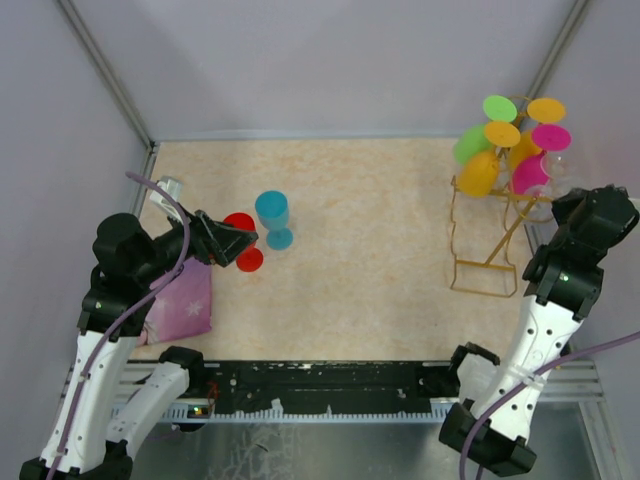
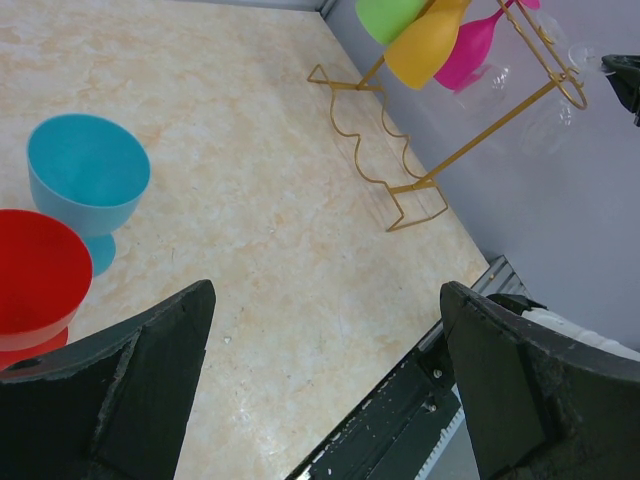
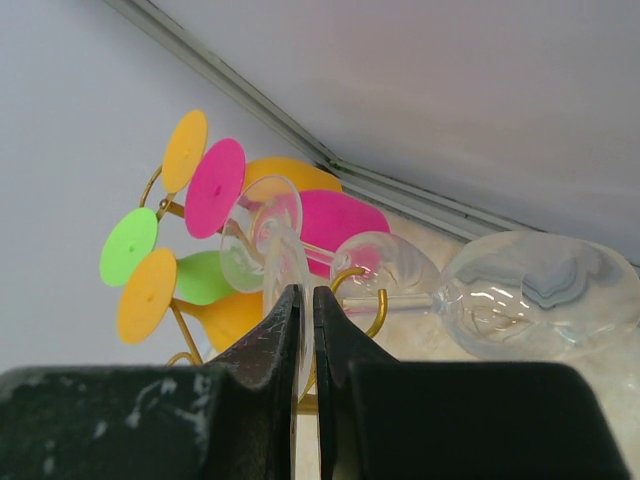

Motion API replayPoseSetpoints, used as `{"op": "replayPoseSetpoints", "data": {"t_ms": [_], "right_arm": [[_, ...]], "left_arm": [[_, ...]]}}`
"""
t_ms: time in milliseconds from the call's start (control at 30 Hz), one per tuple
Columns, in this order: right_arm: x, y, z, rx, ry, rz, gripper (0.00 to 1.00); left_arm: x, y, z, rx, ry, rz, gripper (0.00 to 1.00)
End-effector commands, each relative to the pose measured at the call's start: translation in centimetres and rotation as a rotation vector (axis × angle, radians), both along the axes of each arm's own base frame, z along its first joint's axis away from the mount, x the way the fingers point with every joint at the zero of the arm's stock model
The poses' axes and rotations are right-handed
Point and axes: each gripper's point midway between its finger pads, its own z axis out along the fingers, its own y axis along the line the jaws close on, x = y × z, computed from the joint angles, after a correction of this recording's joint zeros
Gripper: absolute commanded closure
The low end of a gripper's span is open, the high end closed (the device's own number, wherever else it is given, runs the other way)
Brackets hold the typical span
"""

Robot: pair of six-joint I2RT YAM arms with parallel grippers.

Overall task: Take the wine glass off the wine glass rack
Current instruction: Pick up the wine glass from the wine rack.

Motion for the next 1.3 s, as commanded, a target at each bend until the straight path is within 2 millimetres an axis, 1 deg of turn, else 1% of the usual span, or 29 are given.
{"op": "replayPoseSetpoints", "data": {"t_ms": [0,133,367,533,633,767,933,1033,1167,1267], "right_arm": [[-1.0,-1.1,5.2,-0.141,-0.152,-0.065,1.0],[-0.8,-0.9,5.2,-0.154,-0.176,-0.049,1.0],[-0.5,-1.4,5.3,-0.202,-0.178,-0.06,1.0],[-0.1,-1.3,5.4,-0.211,-0.186,-0.043,1.0],[-0.3,-1.2,5.7,-0.211,-0.187,-0.042,1.0],[-0.7,-0.3,6.7,-0.212,-0.2,-0.014,1.0],[-1.8,0.3,8.2,-0.237,-0.176,-0.008,1.0],[-2.4,0.7,8.8,-0.25,-0.151,-0.002,1.0],[-2.8,1.9,9.8,-0.27,-0.145,0.051,1.0],[-3.3,3.0,11.0,-0.295,-0.152,0.09,1.0]], "left_arm": [[0.0,0.0,0.7,-0.011,-0.015,0.002,0.01],[0.0,0.0,0.7,-0.013,-0.014,-0.002,0.01],[0.0,0.0,0.8,-0.013,-0.016,0.002,0.01],[0.1,-0.1,0.8,-0.015,-0.011,-0.002,0.01],[0.0,-0.1,0.8,-0.014,-0.013,-0.003,0.01],[0.0,-0.1,0.8,-0.015,-0.011,-0.005,0.01],[-0.1,0.0,0.9,-0.015,-0.019,0.0,0.01],[-0.2,0.0,0.9,-0.017,-0.02,-0.004,0.01],[-0.3,0.0,0.9,-0.018,-0.021,-0.005,0.01],[-0.3,0.0,1.0,-0.018,-0.024,-0.005,0.01]]}}
